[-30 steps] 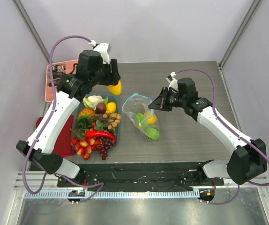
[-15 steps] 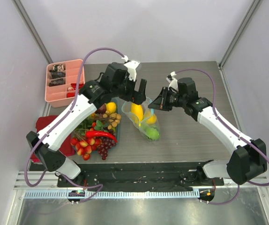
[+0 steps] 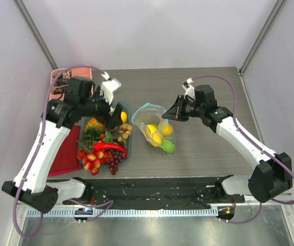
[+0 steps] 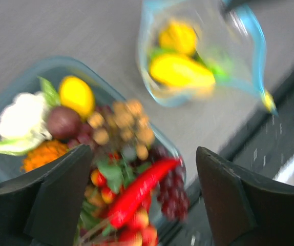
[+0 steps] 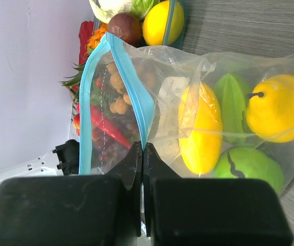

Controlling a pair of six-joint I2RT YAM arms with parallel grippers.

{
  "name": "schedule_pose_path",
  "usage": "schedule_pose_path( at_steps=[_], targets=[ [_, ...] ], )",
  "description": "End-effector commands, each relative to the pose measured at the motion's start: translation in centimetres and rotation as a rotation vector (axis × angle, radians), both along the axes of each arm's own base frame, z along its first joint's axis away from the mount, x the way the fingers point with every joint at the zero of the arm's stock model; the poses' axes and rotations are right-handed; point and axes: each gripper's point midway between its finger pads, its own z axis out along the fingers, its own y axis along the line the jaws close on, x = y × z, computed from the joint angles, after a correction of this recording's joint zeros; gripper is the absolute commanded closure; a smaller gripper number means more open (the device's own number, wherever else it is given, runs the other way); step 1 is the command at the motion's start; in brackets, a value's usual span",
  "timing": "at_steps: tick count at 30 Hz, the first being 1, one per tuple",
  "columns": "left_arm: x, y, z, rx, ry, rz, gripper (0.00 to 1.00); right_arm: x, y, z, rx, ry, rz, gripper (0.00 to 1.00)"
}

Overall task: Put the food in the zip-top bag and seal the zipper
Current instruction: Place the fake fruit in the zipper food storage bag, then pick up the fake vegetable from the bin.

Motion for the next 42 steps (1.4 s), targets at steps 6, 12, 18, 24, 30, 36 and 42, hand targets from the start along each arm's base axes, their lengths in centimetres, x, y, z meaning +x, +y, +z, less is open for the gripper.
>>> schedule_pose_path(
  at_steps=[6,12,18,24,30,36,42],
  targets=[
    [-8.7,3.9,-10.5,0.484,0.086,-0.473,0.3,0.3,-0.2,1.0,0.002,-0.061,0.0,0.99],
    [-8.6,3.2,-14.3,0.7,0.015,-0.563,0.41,0.3,-0.3,0.9,-0.006,-0.062,-0.007,0.99],
    [-6.8,2.5,-14.8,0.756,-0.052,-0.57,0.44,0.2,-0.3,0.6,-0.006,-0.052,0.0,0.99],
    [-6.7,3.0,-16.7,0.81,-0.045,-0.606,0.44,0.2,-0.4,0.8,-0.008,-0.062,-0.002,0.99],
    [-6.4,3.5,-17.5,0.849,-0.062,-0.614,0.47,0.2,-0.5,0.8,-0.01,-0.063,-0.004,0.99],
    [-5.8,3.8,-15.8,0.854,-0.132,-0.589,0.68,0.3,-0.5,0.8,-0.01,-0.062,-0.007,0.99],
    [-5.6,3.8,-11.6,0.812,-0.23,-0.558,0.81,0.4,-0.5,0.8,-0.009,-0.057,-0.01,0.99]
  ],
)
